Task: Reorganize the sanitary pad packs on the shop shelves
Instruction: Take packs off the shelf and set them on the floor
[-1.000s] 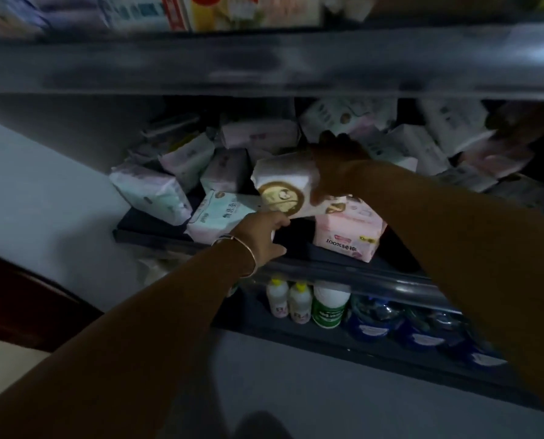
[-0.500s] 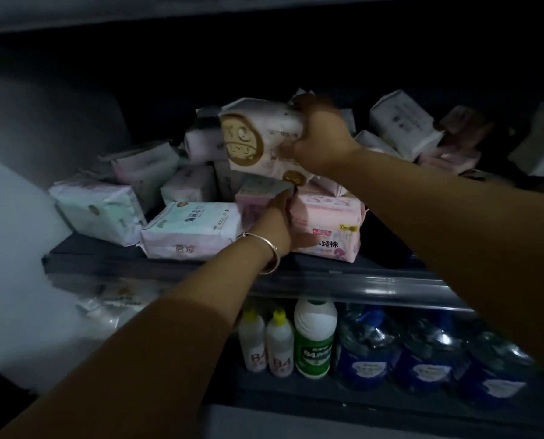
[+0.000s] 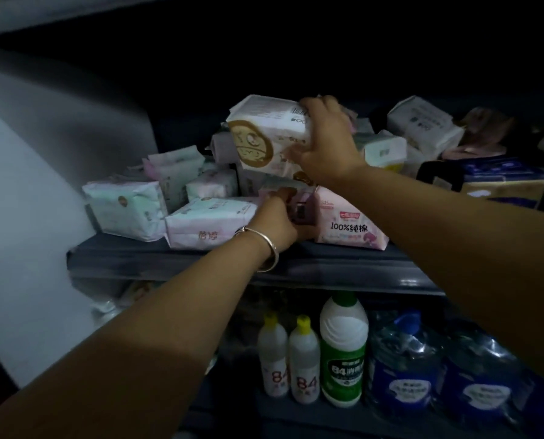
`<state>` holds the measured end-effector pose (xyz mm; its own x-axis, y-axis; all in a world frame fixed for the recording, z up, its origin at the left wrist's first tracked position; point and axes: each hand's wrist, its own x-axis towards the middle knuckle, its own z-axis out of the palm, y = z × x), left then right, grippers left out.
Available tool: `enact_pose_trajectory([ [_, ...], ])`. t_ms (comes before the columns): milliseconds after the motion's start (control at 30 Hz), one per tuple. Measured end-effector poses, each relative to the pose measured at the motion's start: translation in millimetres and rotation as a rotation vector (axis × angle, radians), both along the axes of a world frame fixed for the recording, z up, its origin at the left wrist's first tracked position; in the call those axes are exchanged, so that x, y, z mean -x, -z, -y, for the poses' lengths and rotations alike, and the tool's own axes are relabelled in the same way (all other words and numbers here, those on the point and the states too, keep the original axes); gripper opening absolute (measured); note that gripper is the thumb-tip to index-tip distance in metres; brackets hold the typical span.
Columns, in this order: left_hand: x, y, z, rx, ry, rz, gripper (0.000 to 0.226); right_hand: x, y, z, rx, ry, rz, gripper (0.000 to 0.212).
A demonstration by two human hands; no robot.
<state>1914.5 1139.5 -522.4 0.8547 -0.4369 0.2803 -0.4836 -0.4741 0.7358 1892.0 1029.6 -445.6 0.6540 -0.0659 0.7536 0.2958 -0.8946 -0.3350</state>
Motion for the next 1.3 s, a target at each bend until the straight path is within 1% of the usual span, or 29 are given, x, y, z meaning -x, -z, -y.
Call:
enact_pose_trajectory([
  [100, 1.1, 0.3, -3.4, -0.012, 0.004, 0.013, 0.063, 1.8, 2.0, -3.6, 0.001, -0.009, -0.026, 0.063],
  [233, 4.7, 4.0, -1.0, 0.004, -0.021, -0.022, 0.056, 9.2, 1.3, -4.5, -0.012, -0.002, -0.022, 0.061],
  [300, 8.6, 2.3, 6.0, 0.005, -0.017, 0.001, 0.056, 15.4, 1.2, 0.5, -0.018, 0.023, -0.012, 0.060],
  [367, 15.3, -6.6, 14.4, -0.018, -0.023, 0.054, 0.063, 22.8, -3.7, 12.4, -0.031, 0.064, 0.017, 0.059],
  [433, 21.4, -19.4, 26.4, -0.021, -0.019, 0.111, 0.069, 33.2, -12.5, 32.0, -0.047, 0.105, 0.048, 0.060],
  [600, 34.0, -41.6, 60.1, -0.023, -0.029, 0.212, 0.073, 61.6, -27.3, 86.8, -0.073, 0.201, 0.097, 0.055],
  [800, 49.1, -41.4, 95.9, -0.044, 0.035, 0.250, 0.068, 83.7, -30.6, 131.6, -0.029, 0.276, 0.046, 0.056],
  [1033, 64.9, -37.7, 121.5, -0.010, 0.108, 0.295, 0.061, 100.2, -20.1, 148.7, -0.034, 0.324, 0.074, 0.056],
  [1133, 76.4, -42.1, 132.6, 0.006, 0.139, 0.293, 0.064, 109.4, -24.8, 157.3, -0.051, 0.371, 0.078, 0.055],
  [1300, 96.4, -38.1, 144.2, 0.039, 0.140, 0.332, 0.058, 130.7, -21.2, 169.8, -0.062, 0.431, 0.080, 0.056],
])
